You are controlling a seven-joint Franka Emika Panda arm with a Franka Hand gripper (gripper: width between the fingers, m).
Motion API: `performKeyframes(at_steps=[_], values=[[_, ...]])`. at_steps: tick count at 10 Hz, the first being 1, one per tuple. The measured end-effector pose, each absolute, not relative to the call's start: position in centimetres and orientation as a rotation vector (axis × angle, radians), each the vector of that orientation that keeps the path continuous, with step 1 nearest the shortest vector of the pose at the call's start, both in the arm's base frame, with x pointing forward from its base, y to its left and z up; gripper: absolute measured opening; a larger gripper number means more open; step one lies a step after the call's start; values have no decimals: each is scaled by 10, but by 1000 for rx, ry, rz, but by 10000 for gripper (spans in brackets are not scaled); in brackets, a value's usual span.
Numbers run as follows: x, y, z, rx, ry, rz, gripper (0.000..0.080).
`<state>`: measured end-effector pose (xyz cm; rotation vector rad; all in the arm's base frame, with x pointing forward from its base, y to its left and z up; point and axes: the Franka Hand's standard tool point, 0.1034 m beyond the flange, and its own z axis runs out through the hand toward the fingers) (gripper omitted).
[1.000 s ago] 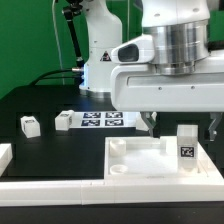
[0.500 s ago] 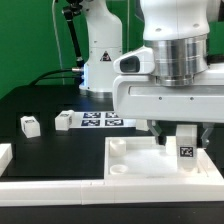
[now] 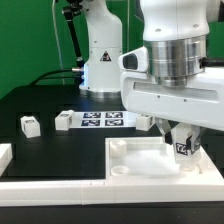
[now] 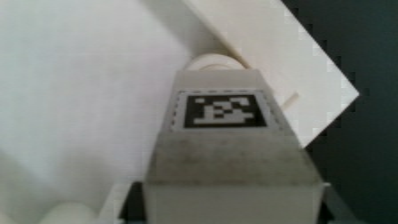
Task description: Assemble square table
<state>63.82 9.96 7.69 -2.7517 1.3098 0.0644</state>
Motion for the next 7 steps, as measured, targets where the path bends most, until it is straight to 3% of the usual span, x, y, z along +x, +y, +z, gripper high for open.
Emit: performKeyframes(at_steps=[7], values=[[625, 103, 77, -1966, 2307, -9, 291]])
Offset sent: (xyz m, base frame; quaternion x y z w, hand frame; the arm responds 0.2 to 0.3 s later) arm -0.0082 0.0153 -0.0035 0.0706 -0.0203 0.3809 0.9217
